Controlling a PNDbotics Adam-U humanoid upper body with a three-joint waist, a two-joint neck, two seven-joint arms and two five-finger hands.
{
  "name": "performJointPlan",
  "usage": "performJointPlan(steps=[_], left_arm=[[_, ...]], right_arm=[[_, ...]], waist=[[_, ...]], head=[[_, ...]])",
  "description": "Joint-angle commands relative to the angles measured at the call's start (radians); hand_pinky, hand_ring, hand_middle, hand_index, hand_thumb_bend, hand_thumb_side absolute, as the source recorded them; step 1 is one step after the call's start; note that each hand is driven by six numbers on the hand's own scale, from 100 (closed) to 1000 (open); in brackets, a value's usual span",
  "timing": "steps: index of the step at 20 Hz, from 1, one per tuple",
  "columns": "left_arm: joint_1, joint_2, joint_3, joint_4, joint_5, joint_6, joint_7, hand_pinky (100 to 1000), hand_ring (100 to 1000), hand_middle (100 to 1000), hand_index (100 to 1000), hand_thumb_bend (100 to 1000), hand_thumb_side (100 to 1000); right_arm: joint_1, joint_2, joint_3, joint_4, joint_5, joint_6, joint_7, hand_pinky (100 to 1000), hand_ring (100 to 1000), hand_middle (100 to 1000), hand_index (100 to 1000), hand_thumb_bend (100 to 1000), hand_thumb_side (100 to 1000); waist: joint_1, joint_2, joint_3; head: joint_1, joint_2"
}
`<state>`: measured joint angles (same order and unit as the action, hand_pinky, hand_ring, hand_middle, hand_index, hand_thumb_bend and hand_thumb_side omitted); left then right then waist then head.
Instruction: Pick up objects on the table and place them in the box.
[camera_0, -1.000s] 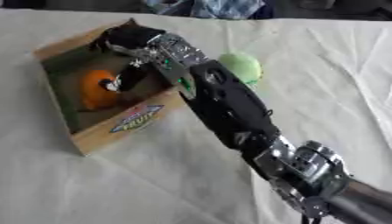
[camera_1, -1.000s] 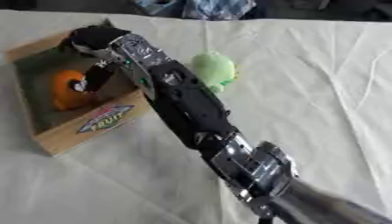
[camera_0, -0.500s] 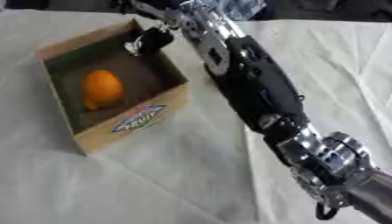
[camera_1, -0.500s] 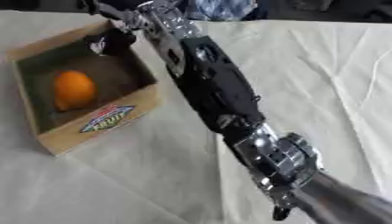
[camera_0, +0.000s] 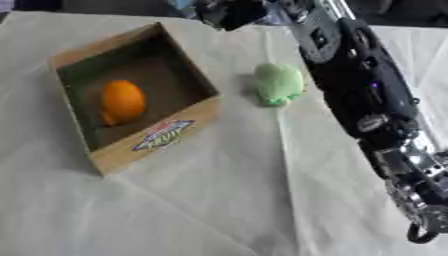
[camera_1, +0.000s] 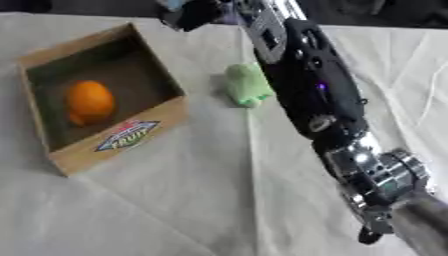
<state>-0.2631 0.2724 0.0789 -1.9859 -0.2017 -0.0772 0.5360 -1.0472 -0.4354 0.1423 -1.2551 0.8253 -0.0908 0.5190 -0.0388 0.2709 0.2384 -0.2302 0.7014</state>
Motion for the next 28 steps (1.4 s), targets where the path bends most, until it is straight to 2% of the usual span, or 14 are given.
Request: performJointPlan(steps=[1,8,16,21,28], left_arm=[[-0.004,0.024,0.011,-0.014,-0.006,0.003,-0.001,620,796,1000,701,271,993],[-0.004,0.025,0.012,-0.014,-0.008,0.006,-0.006,620,797,1000,701,269,993],[-0.003,0.026,0.014,-0.014,-0.01,0.009,-0.01,620,797,1000,700,266,992],[-0.004,0.025,0.013,-0.014,-0.011,0.009,-0.013,621,798,1000,700,265,991],[-0.005,0.022,0.013,-0.014,-0.01,0.01,-0.018,621,798,1000,699,262,991]], right_arm=[[0.007,-0.079,-0.001,-0.034,-0.02,-0.011,0.016,918,878,800,942,247,513],[0.075,-0.154,-0.006,-0.033,-0.011,-0.037,0.06,926,894,820,954,323,531],[0.136,-0.207,0.006,-0.02,-0.032,-0.066,0.09,927,899,825,969,370,615],[0.163,-0.217,0.015,-0.014,-0.041,-0.074,0.105,925,900,824,968,392,631],[0.181,-0.209,0.035,0.023,0.002,-0.094,0.12,929,906,832,970,469,613]], waist=[[0.004,-0.019,-0.002],[0.004,-0.016,-0.003],[-0.001,-0.015,-0.003],[-0.003,-0.015,-0.003],[-0.003,-0.012,0.0]], head=[[0.005,0.0],[0.007,-0.002],[0.011,-0.003],[0.011,-0.008],[0.008,-0.008]])
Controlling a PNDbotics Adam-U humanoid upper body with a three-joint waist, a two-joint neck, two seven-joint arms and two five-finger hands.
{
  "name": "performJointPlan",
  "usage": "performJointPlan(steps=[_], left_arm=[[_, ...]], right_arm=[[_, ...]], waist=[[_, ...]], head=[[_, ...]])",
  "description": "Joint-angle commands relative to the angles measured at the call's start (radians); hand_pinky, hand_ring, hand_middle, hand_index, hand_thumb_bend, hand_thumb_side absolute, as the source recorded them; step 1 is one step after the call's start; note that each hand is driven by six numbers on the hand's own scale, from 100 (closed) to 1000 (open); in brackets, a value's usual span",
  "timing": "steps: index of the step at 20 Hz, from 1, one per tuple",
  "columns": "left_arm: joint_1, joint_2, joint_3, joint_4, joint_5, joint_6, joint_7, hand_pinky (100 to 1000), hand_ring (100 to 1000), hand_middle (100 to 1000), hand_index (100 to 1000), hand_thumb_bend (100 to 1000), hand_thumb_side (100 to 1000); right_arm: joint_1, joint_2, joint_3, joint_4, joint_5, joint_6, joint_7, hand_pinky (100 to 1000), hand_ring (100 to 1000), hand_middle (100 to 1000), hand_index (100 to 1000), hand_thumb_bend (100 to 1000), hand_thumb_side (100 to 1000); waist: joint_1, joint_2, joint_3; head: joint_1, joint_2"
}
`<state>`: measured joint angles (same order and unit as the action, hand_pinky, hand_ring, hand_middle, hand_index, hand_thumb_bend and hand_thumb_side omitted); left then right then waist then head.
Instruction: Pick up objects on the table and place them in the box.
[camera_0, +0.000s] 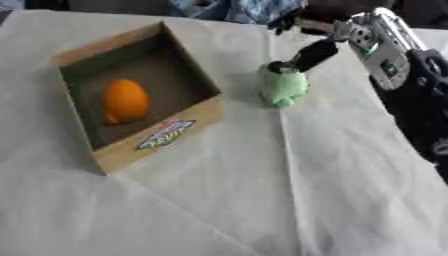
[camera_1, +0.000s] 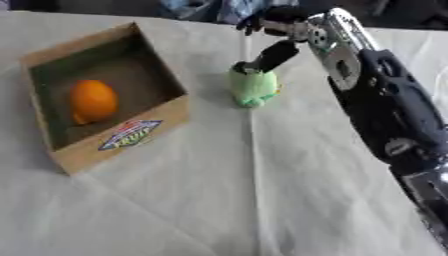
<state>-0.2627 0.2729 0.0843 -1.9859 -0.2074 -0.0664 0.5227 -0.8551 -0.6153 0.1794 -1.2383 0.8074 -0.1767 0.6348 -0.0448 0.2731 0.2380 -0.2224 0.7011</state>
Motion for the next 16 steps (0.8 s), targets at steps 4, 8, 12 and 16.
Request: performJointPlan(steps=[4,8,12,16], left_arm=[[-0.006,0.021,0.008,-0.014,-0.005,0.0,-0.008,621,798,1000,699,262,990],[-0.006,0.02,0.008,-0.014,-0.005,0.0,-0.009,621,799,1000,699,261,988],[-0.007,0.019,0.007,-0.014,-0.005,-0.001,-0.013,621,799,1000,699,258,986],[-0.008,0.018,0.007,-0.014,-0.005,0.0,-0.015,621,799,1000,699,256,987]], right_arm=[[-0.005,-0.023,0.0,0.041,0.049,-0.015,0.0,930,907,835,972,497,607],[-0.006,-0.015,0.002,0.079,0.093,-0.019,-0.011,933,910,840,973,549,562],[-0.011,-0.003,-0.002,0.118,0.138,-0.021,-0.041,929,902,841,977,576,492],[-0.014,0.003,-0.003,0.139,0.14,-0.028,-0.053,921,895,836,979,580,459]], waist=[[0.004,-0.014,0.0],[0.007,-0.014,0.001],[0.009,-0.013,0.002],[0.009,-0.011,0.001]], head=[[0.0,-0.009],[-0.001,-0.011],[-0.002,-0.011],[-0.001,-0.01]])
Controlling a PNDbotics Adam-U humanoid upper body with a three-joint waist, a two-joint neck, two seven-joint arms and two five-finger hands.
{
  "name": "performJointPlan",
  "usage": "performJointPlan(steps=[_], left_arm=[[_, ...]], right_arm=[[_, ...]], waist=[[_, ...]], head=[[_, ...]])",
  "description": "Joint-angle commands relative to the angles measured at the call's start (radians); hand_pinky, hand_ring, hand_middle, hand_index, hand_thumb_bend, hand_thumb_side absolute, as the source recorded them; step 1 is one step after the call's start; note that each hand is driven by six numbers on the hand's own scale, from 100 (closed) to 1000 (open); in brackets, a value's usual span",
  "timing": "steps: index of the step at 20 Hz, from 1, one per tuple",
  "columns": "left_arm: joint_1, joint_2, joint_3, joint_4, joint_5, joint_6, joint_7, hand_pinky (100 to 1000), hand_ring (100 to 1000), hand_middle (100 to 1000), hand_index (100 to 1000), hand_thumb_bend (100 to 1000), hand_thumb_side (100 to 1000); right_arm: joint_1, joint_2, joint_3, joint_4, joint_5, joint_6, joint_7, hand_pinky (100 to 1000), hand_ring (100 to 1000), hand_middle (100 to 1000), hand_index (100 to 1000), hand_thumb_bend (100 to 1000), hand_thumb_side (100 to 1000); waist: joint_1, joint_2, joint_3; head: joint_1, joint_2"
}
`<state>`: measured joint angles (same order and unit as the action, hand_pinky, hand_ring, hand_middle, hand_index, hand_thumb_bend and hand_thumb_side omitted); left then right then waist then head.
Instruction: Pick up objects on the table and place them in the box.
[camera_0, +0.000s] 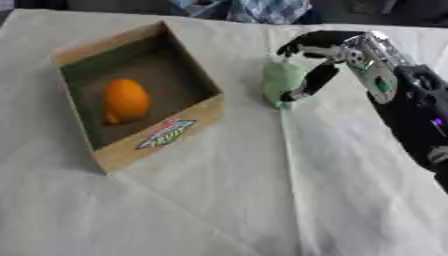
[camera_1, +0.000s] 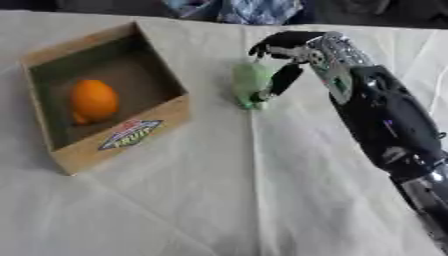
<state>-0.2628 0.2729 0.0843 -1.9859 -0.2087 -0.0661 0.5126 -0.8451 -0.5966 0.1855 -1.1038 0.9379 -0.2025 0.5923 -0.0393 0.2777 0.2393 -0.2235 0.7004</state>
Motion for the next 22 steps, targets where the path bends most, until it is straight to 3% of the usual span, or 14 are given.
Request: performJointPlan(steps=[1,8,11,16,22], left_arm=[[-0.008,0.018,0.007,-0.014,-0.003,0.0,-0.005,621,799,1000,699,256,988],[-0.008,0.017,0.007,-0.014,-0.003,0.0,-0.006,622,800,1000,698,256,990],[-0.007,0.017,0.006,-0.014,-0.003,0.001,-0.009,621,800,1000,698,257,993],[-0.006,0.018,0.007,-0.014,-0.005,0.003,-0.012,622,801,1000,698,257,995],[-0.005,0.019,0.007,-0.014,-0.006,0.004,-0.016,622,801,1000,698,256,995]], right_arm=[[-0.024,-0.014,-0.009,0.008,0.009,-0.002,-0.012,918,894,835,978,581,454],[-0.032,-0.003,-0.006,0.029,0.006,0.0,-0.009,887,879,809,948,549,438],[-0.03,-0.004,-0.009,0.024,-0.007,0.001,-0.013,874,866,755,897,491,440],[-0.023,-0.014,-0.016,-0.006,-0.053,0.014,-0.008,867,857,743,885,430,440],[-0.029,-0.023,-0.02,-0.025,-0.082,0.041,0.002,849,839,691,837,391,381]], waist=[[0.004,-0.016,0.0],[0.003,-0.016,0.002],[0.002,-0.016,0.001],[0.001,-0.017,0.0],[0.0,-0.019,-0.002]], head=[[0.0,-0.01],[0.0,-0.014],[0.001,-0.012],[0.004,-0.012],[0.003,-0.015]])
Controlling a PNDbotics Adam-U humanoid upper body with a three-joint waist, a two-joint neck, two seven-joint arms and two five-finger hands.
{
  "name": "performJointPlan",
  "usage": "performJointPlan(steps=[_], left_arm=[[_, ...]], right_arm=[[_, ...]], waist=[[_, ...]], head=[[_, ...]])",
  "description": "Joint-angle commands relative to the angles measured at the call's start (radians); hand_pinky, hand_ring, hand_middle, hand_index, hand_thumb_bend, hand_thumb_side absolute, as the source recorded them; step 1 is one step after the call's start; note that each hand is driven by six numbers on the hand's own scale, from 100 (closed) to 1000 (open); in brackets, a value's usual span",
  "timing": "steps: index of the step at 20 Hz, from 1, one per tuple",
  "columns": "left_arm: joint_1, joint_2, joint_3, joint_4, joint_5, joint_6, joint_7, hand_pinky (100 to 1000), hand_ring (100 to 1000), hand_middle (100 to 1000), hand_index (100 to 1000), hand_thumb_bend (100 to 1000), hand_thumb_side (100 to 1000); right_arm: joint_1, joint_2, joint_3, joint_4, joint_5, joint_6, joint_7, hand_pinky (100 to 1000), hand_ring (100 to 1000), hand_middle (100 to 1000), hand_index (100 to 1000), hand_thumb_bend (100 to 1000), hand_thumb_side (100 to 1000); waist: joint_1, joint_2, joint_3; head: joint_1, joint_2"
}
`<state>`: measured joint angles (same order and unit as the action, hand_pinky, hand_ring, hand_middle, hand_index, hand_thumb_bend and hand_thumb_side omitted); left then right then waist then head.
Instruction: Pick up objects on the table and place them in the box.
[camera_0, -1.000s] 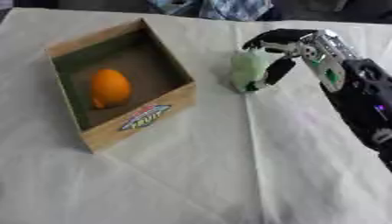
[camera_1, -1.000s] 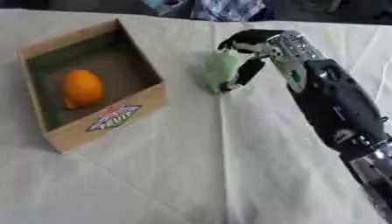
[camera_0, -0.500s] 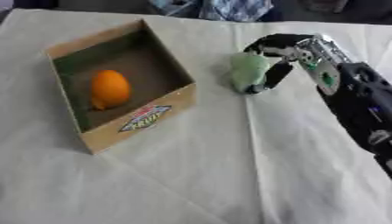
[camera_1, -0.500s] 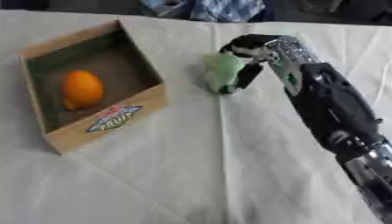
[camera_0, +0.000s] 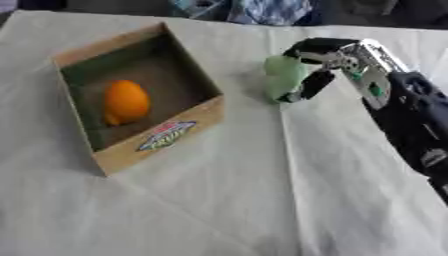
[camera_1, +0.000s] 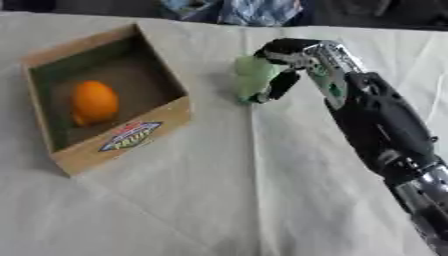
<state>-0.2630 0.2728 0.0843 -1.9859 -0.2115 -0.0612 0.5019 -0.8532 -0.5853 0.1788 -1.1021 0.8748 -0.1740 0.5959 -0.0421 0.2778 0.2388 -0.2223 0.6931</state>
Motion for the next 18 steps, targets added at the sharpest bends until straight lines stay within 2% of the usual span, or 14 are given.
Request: performJointPlan(steps=[1,3,5,9,18], left_arm=[[-0.004,0.019,0.007,-0.014,-0.004,0.0,-0.006,622,801,1000,698,255,995],[-0.004,0.02,0.007,-0.014,-0.004,0.001,-0.008,622,801,1000,698,255,995],[-0.004,0.02,0.007,-0.014,-0.004,0.001,-0.009,622,802,1000,698,254,995],[-0.003,0.02,0.007,-0.014,-0.003,0.002,-0.01,622,802,1000,698,255,996],[-0.001,0.02,0.005,-0.014,-0.002,0.001,-0.012,623,802,1000,698,255,997]], right_arm=[[-0.022,-0.034,-0.015,-0.03,-0.023,0.018,-0.002,848,837,691,837,385,372],[-0.023,-0.035,-0.016,-0.034,-0.03,0.026,-0.003,848,837,691,837,385,372],[-0.031,-0.035,-0.019,-0.042,-0.038,0.031,-0.003,841,828,681,833,331,302],[-0.059,-0.032,-0.022,-0.065,-0.065,0.043,0.004,839,823,677,833,291,261],[-0.182,0.028,0.005,-0.132,-0.104,0.062,0.039,836,817,675,834,248,218]], waist=[[0.003,-0.019,-0.002],[0.003,-0.019,-0.002],[0.003,-0.02,-0.002],[0.004,-0.021,-0.003],[0.006,-0.026,-0.001]], head=[[0.001,-0.008],[0.001,-0.007],[0.001,-0.006],[-0.001,-0.004],[-0.013,0.0]])
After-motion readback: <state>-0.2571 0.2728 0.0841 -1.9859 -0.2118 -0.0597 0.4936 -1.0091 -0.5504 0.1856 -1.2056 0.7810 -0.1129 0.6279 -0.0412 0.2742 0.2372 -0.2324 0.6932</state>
